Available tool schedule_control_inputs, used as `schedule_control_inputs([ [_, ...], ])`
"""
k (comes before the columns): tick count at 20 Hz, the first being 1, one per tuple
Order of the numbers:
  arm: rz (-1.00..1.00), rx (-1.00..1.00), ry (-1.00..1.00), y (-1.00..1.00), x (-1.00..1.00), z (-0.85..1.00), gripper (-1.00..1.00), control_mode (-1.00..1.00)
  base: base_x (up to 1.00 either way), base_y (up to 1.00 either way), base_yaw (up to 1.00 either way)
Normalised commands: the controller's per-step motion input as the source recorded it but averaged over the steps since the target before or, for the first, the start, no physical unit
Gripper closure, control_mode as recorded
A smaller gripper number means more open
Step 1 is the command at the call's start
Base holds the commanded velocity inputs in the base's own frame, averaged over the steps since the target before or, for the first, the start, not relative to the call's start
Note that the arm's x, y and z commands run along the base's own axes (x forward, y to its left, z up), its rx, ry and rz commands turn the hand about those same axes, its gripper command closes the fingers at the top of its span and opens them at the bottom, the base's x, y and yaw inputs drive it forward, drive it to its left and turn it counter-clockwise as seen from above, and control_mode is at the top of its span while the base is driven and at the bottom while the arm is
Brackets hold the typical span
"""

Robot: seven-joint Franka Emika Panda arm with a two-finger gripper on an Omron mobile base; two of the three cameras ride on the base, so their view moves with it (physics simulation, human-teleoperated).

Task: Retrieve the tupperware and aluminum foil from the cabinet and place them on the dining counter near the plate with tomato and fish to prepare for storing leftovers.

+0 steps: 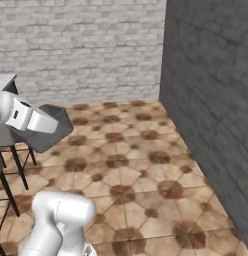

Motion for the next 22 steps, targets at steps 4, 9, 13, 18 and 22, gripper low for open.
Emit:
schedule_control_inputs([
  [4, 0.0, 0.0, 0.0, 0.0, 0.0, 0.0, 1.0, 1.0, 1.0, 0.0, 0.03],
  [9, 0.0, 0.0, 0.0, 0.0, 0.0, 0.0, 1.0, 1.0, 1.0, 0.0, 0.05],
  [13, 0.0, 0.0, 0.0, 0.0, 0.0, 0.0, 1.0, 1.0, 1.0, 0.0, 0.06],
  [18, 0.0, 0.0, 0.0, 0.0, 0.0, 0.0, 1.0, 1.0, 1.0, 0.01, 0.09],
  [22, 0.0, 0.0, 0.0, 0.0, 0.0, 0.0, 1.0, 1.0, 1.0, 0.0, 0.17],
])
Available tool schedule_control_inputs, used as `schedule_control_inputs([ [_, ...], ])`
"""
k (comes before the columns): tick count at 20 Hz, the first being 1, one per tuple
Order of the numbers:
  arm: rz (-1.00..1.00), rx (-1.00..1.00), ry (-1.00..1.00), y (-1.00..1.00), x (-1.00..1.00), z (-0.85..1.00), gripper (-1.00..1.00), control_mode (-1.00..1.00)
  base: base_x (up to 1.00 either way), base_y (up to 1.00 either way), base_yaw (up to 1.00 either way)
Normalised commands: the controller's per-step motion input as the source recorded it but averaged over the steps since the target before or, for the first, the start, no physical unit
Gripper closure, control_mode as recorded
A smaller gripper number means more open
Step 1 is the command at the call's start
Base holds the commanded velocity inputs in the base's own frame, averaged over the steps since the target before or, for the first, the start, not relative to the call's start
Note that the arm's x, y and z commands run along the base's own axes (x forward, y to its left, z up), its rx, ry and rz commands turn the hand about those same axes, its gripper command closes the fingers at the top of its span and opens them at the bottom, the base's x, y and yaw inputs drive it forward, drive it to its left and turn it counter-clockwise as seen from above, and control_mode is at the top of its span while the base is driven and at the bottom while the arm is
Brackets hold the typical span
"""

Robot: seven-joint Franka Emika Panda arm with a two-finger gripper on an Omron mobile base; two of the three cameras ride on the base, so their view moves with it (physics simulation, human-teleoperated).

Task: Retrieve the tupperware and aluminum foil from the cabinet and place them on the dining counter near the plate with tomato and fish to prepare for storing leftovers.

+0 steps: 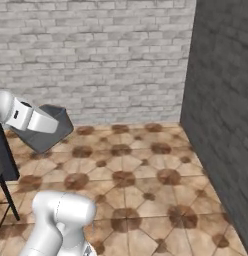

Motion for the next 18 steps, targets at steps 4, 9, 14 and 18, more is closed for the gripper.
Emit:
schedule_control_inputs([
  [4, 0.0, 0.0, 0.0, 0.0, 0.0, 0.0, 1.0, 1.0, 1.0, 0.0, 0.22],
  [9, 0.0, 0.0, 0.0, 0.0, 0.0, 0.0, 1.0, 1.0, 1.0, 0.0, 0.3],
  [14, 0.0, 0.0, 0.0, 0.0, 0.0, 0.0, 1.0, 1.0, 1.0, 0.0, 0.38],
  [18, 0.0, 0.0, 0.0, 0.0, 0.0, 0.0, 1.0, 1.0, 1.0, 0.0, 0.42],
])
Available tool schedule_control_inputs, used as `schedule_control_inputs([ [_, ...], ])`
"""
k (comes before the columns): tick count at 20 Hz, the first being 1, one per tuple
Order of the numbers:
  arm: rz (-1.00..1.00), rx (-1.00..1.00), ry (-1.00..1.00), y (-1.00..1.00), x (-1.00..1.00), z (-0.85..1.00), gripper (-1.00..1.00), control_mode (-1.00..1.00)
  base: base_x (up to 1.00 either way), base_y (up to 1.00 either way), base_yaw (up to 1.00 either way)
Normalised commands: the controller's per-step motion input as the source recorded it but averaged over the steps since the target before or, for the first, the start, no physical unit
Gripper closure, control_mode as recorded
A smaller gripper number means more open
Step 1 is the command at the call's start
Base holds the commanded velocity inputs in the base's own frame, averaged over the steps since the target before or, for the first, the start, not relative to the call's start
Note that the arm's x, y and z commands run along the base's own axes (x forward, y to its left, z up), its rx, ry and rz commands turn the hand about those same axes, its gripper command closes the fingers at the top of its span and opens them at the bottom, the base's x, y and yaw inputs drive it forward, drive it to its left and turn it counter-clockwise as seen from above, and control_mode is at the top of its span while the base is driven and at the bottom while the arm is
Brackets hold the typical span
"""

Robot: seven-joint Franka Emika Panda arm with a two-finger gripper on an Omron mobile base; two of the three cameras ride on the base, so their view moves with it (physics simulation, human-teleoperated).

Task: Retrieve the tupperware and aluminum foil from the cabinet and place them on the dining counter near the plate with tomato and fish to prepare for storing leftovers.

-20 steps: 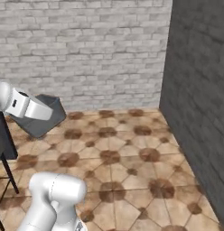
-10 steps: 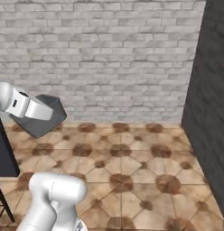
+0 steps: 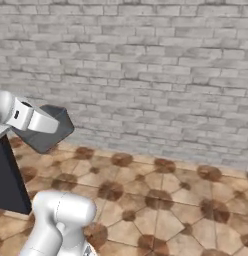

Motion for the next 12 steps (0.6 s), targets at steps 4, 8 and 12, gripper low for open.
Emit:
schedule_control_inputs([
  [4, 0.0, 0.0, 0.0, 0.0, 0.0, 0.0, 1.0, 1.0, 1.0, 0.0, 0.47],
  [8, 0.0, 0.0, 0.0, 0.0, 0.0, 0.0, 1.0, 1.0, 1.0, 0.0, 0.51],
  [12, 0.0, 0.0, 0.0, 0.0, 0.0, 0.0, 1.0, 1.0, 1.0, -0.02, 0.49],
])
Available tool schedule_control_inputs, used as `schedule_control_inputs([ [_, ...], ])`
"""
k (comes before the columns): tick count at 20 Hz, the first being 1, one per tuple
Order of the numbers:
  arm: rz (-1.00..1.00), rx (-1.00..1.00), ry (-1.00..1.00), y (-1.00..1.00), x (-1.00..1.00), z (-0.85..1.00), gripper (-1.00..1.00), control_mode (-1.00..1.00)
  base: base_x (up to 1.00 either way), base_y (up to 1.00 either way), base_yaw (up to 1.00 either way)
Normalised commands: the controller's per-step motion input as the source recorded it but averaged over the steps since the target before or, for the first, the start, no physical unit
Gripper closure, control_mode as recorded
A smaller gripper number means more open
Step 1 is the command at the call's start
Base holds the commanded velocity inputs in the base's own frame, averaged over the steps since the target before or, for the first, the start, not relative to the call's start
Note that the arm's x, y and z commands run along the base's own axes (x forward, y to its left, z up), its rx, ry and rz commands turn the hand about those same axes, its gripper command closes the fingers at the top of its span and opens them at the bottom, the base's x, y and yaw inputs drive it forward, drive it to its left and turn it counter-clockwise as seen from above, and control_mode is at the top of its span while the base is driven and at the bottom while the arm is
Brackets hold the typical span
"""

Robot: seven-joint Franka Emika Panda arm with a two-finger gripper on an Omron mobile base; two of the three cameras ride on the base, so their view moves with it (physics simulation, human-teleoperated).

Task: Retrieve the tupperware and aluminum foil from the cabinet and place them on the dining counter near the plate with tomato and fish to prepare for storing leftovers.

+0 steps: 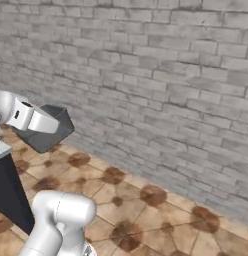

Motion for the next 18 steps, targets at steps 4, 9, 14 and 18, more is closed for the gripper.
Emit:
schedule_control_inputs([
  [4, 0.0, 0.0, 0.0, 0.0, 0.0, 0.0, 1.0, 1.0, 1.0, -0.01, 0.5],
  [9, 0.0, 0.0, 0.0, 0.0, 0.0, 0.0, 1.0, 1.0, 1.0, 0.0, 0.53],
  [14, 0.0, 0.0, 0.0, 0.0, 0.0, 0.0, 1.0, 1.0, 1.0, 0.0, 0.52],
  [18, 0.0, 0.0, 0.0, 0.0, 0.0, 0.0, 1.0, 1.0, 1.0, 0.0, 0.51],
])
